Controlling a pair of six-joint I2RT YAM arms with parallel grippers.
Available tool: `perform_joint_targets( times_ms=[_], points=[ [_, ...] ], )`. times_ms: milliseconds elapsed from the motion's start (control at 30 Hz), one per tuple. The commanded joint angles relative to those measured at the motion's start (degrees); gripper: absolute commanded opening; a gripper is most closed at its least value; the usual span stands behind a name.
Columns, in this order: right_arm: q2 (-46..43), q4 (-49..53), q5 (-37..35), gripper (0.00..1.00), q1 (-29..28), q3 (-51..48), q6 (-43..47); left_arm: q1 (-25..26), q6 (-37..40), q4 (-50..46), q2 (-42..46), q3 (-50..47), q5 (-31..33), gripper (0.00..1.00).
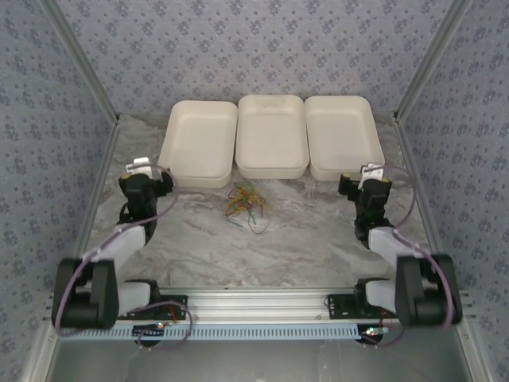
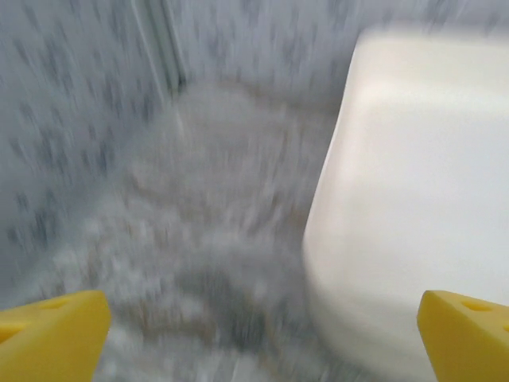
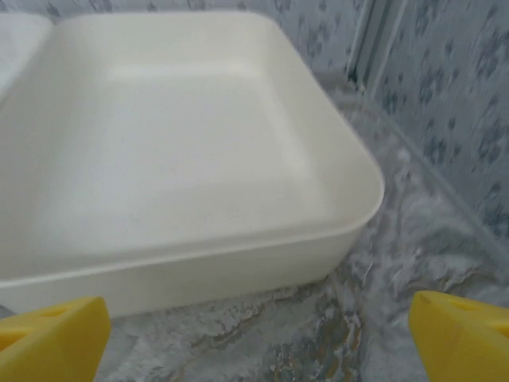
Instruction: Untangle the cables
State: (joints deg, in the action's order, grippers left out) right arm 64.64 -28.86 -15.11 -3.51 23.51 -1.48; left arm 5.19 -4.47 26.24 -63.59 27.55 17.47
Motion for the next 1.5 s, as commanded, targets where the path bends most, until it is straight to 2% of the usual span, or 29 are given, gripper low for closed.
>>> perform_joint_targets(
  times_ms=[0,67,133,167,200,233,300,367,433,467,533,600,667,767,900,967,1067,1133,1267,1367,1467],
  points=[
    [-14.5,21.5,-4.5,0.99,-4.4,12.9,-4.8,4.5,0.0,-11.6,13.6,5.3,1.9,0.99],
    [-18.3,33.0,-2.9,0.99,-3.9,20.4,-18.3,7.1,-6.3,-20.2,19.5,10.0,2.8,0.99],
    [-19.9,49.8,-1.5,0.99,-1.8,26.7,-35.4,7.1,-24.0,-36.3,22.6,16.2,2.1,0.99],
    [-20.5,54.4,2.2,0.99,-0.9,28.1,-38.2,7.0,-30.8,-43.4,23.6,18.1,1.6,0.99],
    [-20.9,55.1,7.5,0.99,0.2,29.0,-36.0,6.9,-35.4,-45.8,24.5,18.3,0.5,0.99],
    [-21.2,55.7,12.0,0.96,0.5,29.8,-32.3,6.0,-36.0,-46.3,25.4,18.3,-4.2,0.99],
    [-21.2,60.3,18.5,0.91,-1.0,31.3,-31.3,4.6,-36.0,-49.5,25.4,19.9,-13.4,0.99],
    [-21.2,64.4,19.9,0.91,-6.3,31.8,-31.7,4.7,-36.8,-54.6,23.9,22.1,-18.7,0.99],
    [-21.3,68.1,16.2,0.91,-15.3,31.4,-33.2,5.6,-37.1,-59.1,21.8,23.1,-23.7,0.99],
    [-21.3,69.1,13.6,0.91,-19.8,31.0,-34.1,6.6,-37.6,-61.2,21.0,23.3,-24.2,0.99],
    [-20.5,69.7,7.6,0.91,-29.9,29.9,-36.8,10.7,-37.7,-63.2,19.7,22.0,-24.3,0.98],
    [-18.5,68.9,3.0,0.92,-37.6,28.8,-39.0,16.2,-38.5,-63.0,18.2,19.2,-22.4,0.96],
    [-14.9,65.5,2.7,0.94,-42.7,27.1,-40.1,22.2,-40.2,-61.1,14.6,15.9,-19.7,0.90],
    [-6.7,58.8,6.9,0.94,-46.0,26.0,-41.2,32.7,-42.5,-56.8,6.3,14.6,-16.0,0.79],
    [3.4,50.3,11.7,0.84,-46.8,25.6,-41.1,46.2,-45.8,-51.8,-2.2,16.6,-4.4,0.80],
    [6.2,45.3,11.9,0.80,-46.7,24.6,-41.7,49.2,-46.0,-49.8,-5.3,17.6,-2.0,0.81],
    [10.2,42.6,10.9,0.81,-46.2,25.4,-41.9,49.5,-46.6,-50.6,-7.3,18.5,0.3,0.83],
    [12.8,41.8,12.2,0.83,-45.2,26.3,-41.6,47.9,-46.1,-49.7,-6.5,17.6,-0.2,0.85],
    [16.8,40.1,14.6,0.82,-42.8,26.9,-40.1,39.3,-44.9,-44.9,-6.0,15.0,-10.3,0.84],
    [18.7,39.6,15.3,0.81,-41.5,27.7,-40.3,36.9,-42.8,-43.5,-7.6,16.5,-13.7,0.82],
    [20.6,38.4,15.6,0.77,-41.4,28.1,-40.8,36.7,-40.5,-43.3,-11.7,19.6,-15.0,0.80]
  ],
)
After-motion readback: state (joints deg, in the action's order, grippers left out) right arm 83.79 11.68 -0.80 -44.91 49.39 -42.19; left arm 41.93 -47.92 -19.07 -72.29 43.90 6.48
